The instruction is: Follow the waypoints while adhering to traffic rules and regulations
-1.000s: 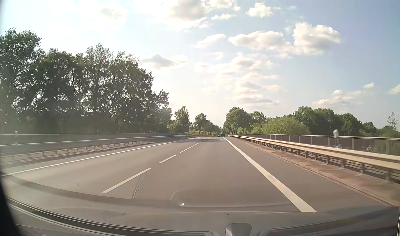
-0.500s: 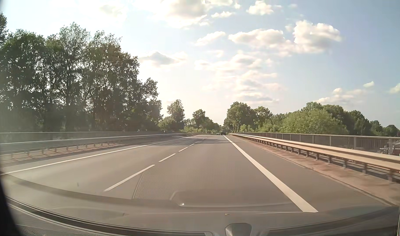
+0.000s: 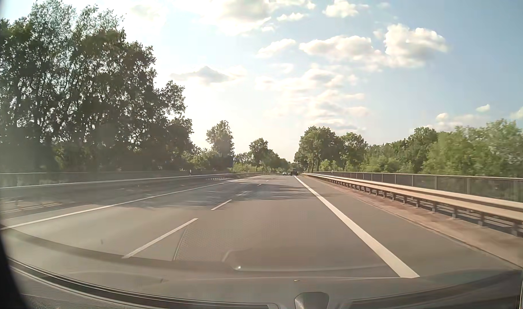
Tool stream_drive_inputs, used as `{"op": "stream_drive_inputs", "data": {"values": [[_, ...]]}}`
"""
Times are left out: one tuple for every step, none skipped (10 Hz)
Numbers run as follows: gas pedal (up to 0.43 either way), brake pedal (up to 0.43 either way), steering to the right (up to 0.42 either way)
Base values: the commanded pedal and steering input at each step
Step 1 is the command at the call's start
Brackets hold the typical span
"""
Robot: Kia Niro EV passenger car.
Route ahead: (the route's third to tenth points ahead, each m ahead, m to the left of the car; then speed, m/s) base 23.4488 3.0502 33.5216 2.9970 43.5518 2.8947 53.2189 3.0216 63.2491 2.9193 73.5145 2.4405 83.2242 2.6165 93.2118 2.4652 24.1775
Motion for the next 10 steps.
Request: {"op": "stream_drive_inputs", "data": {"values": [[0.157, 0.006, 0.004], [0.157, 0.006, 0.004], [0.15, 0.006, 0.005], [0.138, 0.006, 0.005], [0.138, 0.006, 0.005], [0.13, 0.006, 0.005], [0.118, 0.006, 0.006], [0.11, 0.006, 0.006], [0.098, 0.006, 0.005], [0.087, 0.006, 0.006]]}}
